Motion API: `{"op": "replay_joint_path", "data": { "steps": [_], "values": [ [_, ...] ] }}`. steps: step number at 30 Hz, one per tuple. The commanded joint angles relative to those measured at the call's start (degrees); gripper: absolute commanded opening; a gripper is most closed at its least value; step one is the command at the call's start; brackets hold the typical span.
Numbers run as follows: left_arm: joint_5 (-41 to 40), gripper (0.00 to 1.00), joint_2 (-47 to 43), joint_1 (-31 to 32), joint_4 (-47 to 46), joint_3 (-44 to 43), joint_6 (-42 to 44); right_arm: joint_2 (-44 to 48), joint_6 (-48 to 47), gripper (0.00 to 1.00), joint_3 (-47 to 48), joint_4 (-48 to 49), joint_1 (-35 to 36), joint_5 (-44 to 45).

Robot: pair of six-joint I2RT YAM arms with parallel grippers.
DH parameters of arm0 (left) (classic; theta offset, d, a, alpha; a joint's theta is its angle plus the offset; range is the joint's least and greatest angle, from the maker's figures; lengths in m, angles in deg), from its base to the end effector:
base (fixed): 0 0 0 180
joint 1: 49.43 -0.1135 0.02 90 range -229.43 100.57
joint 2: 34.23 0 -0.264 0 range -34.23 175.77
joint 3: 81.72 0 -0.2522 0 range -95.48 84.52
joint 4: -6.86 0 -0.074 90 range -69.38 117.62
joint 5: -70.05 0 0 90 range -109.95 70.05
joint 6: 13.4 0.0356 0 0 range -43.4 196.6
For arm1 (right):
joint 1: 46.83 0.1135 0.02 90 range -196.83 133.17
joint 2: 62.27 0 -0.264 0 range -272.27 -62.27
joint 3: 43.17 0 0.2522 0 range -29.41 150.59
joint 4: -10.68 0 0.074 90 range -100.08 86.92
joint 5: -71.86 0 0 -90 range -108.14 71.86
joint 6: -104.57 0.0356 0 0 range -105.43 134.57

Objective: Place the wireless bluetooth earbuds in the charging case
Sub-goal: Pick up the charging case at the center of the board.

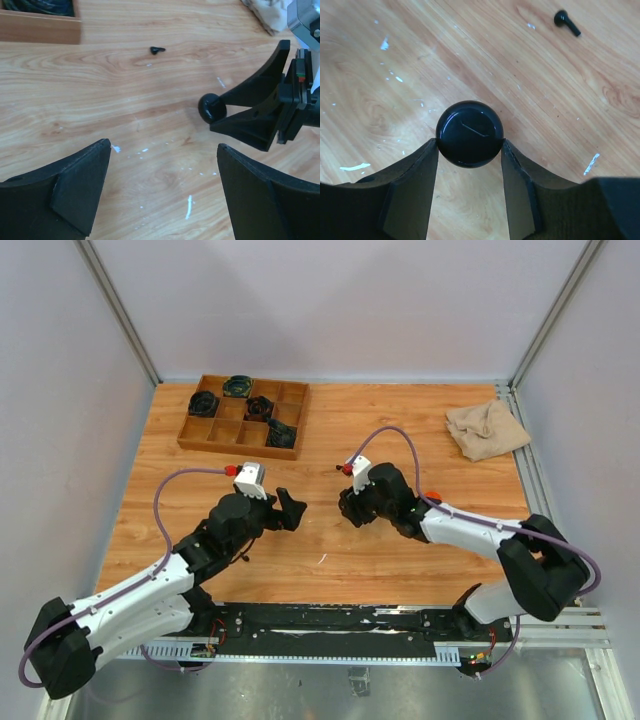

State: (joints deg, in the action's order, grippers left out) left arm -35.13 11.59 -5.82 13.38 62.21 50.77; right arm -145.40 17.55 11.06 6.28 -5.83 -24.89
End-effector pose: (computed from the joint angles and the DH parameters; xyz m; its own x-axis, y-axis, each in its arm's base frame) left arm 0.1430 -0.1233 0.2298 -0.3933 -0.2061 -0.8960 0.3470 0.8692 -0.3522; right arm 0.2241 0.2004 0.1937 -0.4515 -0.3241 -0.8313 -0.7031 0.7028 0.1079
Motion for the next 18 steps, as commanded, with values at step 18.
{"op": "replay_joint_path", "data": {
  "steps": [18],
  "values": [
    [24.5, 0.67, 9.7, -2.5, -5.1, -8.2, -10.1, 17.7, -16.6, 0.33, -15.7, 26.0, 9.5, -6.7]
  ]
}}
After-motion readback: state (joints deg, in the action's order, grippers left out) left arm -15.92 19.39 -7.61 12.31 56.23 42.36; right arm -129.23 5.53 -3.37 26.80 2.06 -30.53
